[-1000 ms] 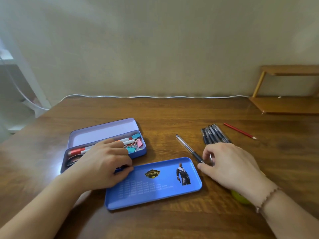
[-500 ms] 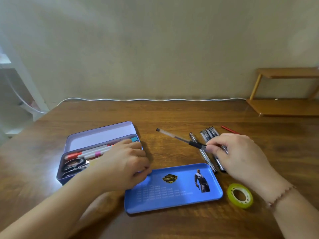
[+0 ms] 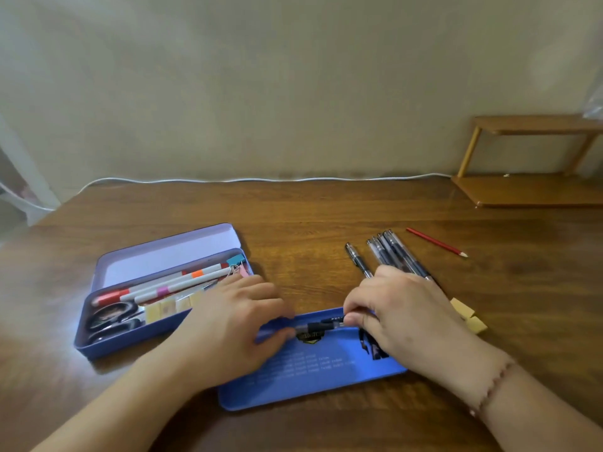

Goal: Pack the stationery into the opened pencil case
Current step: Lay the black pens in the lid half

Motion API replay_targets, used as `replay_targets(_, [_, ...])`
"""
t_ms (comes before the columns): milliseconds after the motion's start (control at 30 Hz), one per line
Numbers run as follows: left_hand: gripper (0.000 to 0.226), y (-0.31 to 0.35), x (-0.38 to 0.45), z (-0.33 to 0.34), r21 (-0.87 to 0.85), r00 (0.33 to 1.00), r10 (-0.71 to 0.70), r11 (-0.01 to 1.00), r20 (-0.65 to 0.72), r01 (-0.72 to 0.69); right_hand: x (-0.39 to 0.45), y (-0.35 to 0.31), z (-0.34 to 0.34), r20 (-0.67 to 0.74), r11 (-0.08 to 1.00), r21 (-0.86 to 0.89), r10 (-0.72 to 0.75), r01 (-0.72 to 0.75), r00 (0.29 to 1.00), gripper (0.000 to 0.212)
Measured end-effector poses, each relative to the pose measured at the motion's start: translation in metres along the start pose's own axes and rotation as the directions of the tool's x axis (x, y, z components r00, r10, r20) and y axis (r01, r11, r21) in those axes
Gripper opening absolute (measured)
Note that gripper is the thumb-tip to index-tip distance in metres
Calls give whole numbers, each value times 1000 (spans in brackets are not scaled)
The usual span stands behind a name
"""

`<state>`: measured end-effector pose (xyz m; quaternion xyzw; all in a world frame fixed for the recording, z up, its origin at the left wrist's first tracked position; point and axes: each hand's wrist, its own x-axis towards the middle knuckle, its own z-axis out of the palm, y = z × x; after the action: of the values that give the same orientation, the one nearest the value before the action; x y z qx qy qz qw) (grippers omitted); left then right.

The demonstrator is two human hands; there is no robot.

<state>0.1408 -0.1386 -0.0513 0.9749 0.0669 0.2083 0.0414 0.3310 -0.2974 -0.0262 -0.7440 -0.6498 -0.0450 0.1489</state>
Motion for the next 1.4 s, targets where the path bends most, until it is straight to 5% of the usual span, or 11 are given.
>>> replay_targets(1133, [11,-2,-2,3,-157,992,-102,981,80,114,6,5,16,-1,991,108,74,-73,997,10])
replay_targets(1200, [13,-3,-2,3,-165,992,-101,980,81,113,6,14,6,-1,981,147,128,-126,992,12])
replay_targets(1333, [13,-3,-2,3,-174,993,-89,979,79,102,5,48,-24,-213,894,332,382,-301,899,5])
replay_targets(1400, [14,-3,-2,3,-190,992,-90,976,84,105,4,56,-25,-167,870,315,443,-378,881,8])
